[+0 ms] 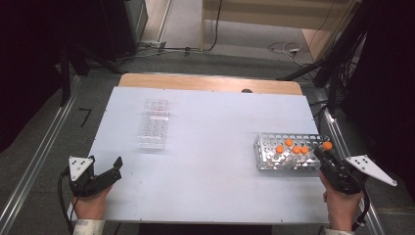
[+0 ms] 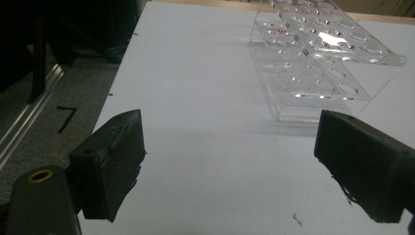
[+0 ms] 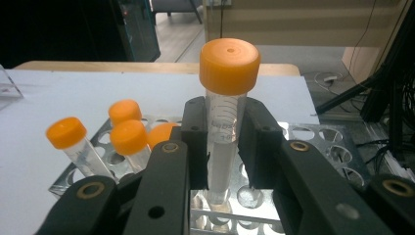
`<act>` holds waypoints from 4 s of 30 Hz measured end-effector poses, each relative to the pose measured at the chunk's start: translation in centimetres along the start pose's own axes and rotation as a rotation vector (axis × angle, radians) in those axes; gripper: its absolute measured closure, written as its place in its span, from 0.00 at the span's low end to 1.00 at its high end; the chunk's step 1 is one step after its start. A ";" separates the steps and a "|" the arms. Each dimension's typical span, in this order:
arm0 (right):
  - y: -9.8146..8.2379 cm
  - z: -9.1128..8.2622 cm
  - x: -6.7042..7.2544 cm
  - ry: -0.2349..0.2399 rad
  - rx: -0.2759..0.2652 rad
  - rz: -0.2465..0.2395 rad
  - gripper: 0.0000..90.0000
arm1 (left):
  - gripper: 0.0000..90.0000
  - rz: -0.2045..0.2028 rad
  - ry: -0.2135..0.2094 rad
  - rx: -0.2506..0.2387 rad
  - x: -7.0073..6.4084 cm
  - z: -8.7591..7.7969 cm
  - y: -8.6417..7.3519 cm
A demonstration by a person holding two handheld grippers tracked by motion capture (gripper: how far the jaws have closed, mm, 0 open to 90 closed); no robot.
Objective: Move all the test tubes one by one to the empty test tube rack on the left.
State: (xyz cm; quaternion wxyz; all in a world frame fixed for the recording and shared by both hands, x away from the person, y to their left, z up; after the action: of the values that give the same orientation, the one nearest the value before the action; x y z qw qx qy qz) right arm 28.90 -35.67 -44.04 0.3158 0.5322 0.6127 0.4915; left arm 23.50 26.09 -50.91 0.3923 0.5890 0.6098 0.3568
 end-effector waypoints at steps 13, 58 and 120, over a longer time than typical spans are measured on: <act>0.4 -1.9 1.8 0.021 0.037 -0.035 0.80 | 0.13 0.015 -0.009 -0.002 -0.4 -0.1 0.1; -3.1 3.8 15.9 0.342 0.201 -0.210 0.80 | 0.12 0.113 -0.202 -0.028 -7.2 -0.5 2.3; -5.1 10.1 30.2 0.591 0.263 -0.339 0.80 | 0.74 0.307 -0.575 -0.020 -19.1 1.7 5.8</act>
State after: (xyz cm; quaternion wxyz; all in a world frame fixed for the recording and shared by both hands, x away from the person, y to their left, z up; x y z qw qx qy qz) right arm 29.30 -3.67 -47.95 0.1310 0.2942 0.8149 0.4820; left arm 27.55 7.32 -45.30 0.4958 0.7468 0.3748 0.2367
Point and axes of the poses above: each handheld gripper's, and its own axes: z roughly forward along the jaws, y roughly out of its top, x roughly to its left, the point moved 5 cm from there along z, roughly forward along the jaws, and after that the axes turned 4 degrees about z, right-handed, at the moved point
